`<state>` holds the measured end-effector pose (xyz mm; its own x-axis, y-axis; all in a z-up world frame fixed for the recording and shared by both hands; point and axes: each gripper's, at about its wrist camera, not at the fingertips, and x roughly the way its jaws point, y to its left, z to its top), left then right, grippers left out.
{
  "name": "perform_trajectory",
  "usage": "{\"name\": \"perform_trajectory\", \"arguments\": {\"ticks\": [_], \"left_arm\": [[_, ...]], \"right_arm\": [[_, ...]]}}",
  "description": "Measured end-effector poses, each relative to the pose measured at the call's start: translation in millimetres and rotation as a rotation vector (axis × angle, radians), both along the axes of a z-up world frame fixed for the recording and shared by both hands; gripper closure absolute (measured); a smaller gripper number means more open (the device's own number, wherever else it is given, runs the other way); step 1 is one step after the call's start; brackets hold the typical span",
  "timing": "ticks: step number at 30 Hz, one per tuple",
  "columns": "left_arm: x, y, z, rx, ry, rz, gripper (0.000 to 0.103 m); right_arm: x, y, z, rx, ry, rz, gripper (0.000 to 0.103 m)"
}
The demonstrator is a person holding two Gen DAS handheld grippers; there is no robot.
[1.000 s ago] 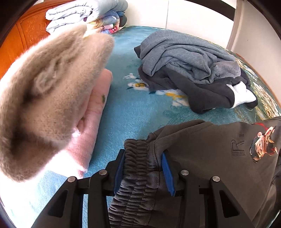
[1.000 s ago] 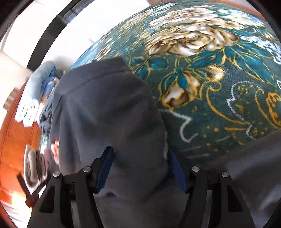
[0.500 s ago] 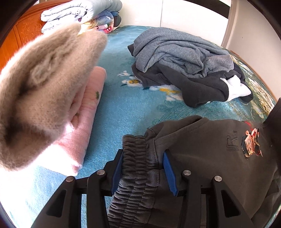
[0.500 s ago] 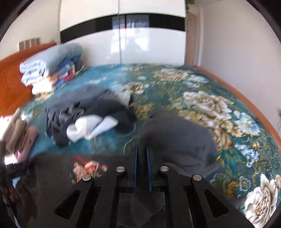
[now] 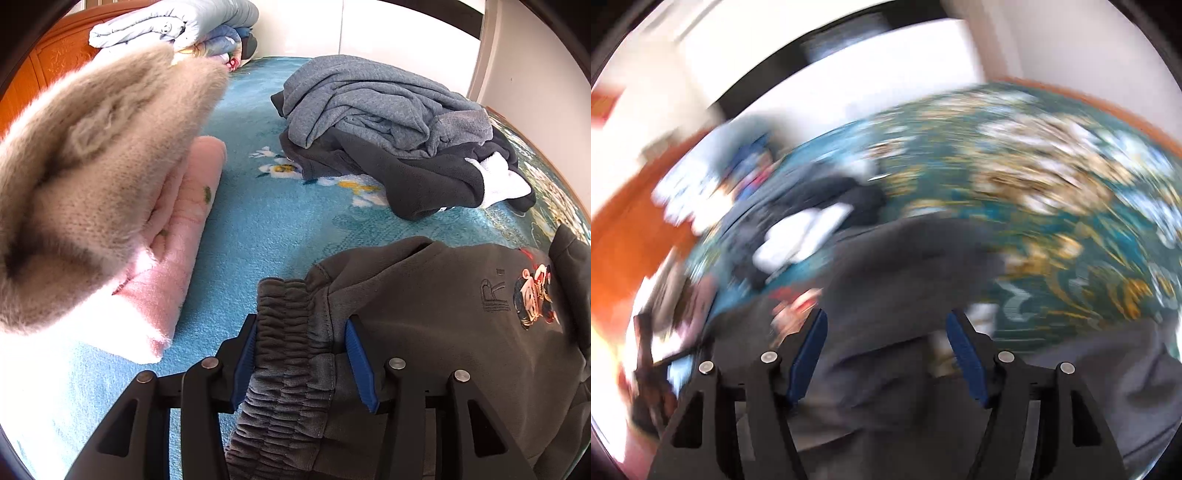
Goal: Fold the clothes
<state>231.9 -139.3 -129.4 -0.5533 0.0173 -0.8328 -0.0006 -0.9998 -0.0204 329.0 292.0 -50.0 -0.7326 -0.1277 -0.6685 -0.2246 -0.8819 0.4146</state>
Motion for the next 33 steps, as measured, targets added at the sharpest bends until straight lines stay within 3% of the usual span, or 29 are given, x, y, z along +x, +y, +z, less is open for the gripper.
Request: {"name": "perform_trajectory", "arguments": {"ticks": [3, 5, 9, 10, 11, 13, 14, 16, 17, 22, 24, 26, 28, 30, 32, 33], "left_arm": [[2, 1, 0, -0.016, 0.010, -0.001, 0.052], [2, 1, 0, -0.018, 0.010, -0.001, 0.052], [0, 2, 1, -0.027, 0.008, 0.001, 0.052], [0, 3, 1, -0.032, 0.008, 0.001, 0.051], [0, 3, 1, -0.035, 0.008, 0.001, 0.051], [0, 4, 2, -0.037, 0.012, 0.002, 0.051], [0, 4, 3, -0.032, 0.015, 0.003, 0.053], [-2, 3, 8, -0.028, 0.038, 0.004, 0.054], [-2, 3, 11, -0.027, 0.051, 0.004, 0.054], [-8, 1, 23, -0.016, 0.091, 0.019, 0.055], [-11, 0, 21, -0.016, 0.080, 0.027, 0.055], [-13, 1, 16, -0.024, 0.062, 0.032, 0.055], [-13, 2, 14, -0.030, 0.050, 0.035, 0.055], [-10, 3, 15, -0.034, 0.047, 0.032, 0.055], [-9, 3, 16, -0.038, 0.044, 0.030, 0.055], [-9, 3, 16, -0.038, 0.042, 0.030, 0.055]], "right_arm": [[-14, 46, -31, -0.237, -0.053, -0.133, 0.035], [-30, 49, -48, -0.301, -0.100, -0.151, 0.035], [-57, 35, -50, -0.236, -0.110, -0.155, 0.038], [-62, 35, -50, -0.225, -0.123, -0.166, 0.050], [-67, 34, -49, -0.213, -0.135, -0.178, 0.070], [-75, 34, -48, -0.195, -0.164, -0.189, 0.079], [-76, 33, -40, -0.159, -0.157, -0.182, 0.092], [-69, 43, -20, -0.070, -0.114, -0.205, 0.095], [-63, 51, -9, -0.025, -0.087, -0.231, 0.103], [-30, 92, 49, 0.195, 0.048, -0.357, 0.103], [-25, 115, 38, 0.065, 0.023, -0.324, 0.103], [-26, 116, 14, -0.107, 0.011, -0.220, 0.099], [-33, 106, -9, -0.182, -0.030, -0.143, 0.098], [-41, 95, -30, -0.214, -0.089, -0.126, 0.084], [-52, 86, -47, -0.270, -0.127, -0.117, 0.060], [-58, 82, -52, -0.294, -0.138, -0.119, 0.057]]}}
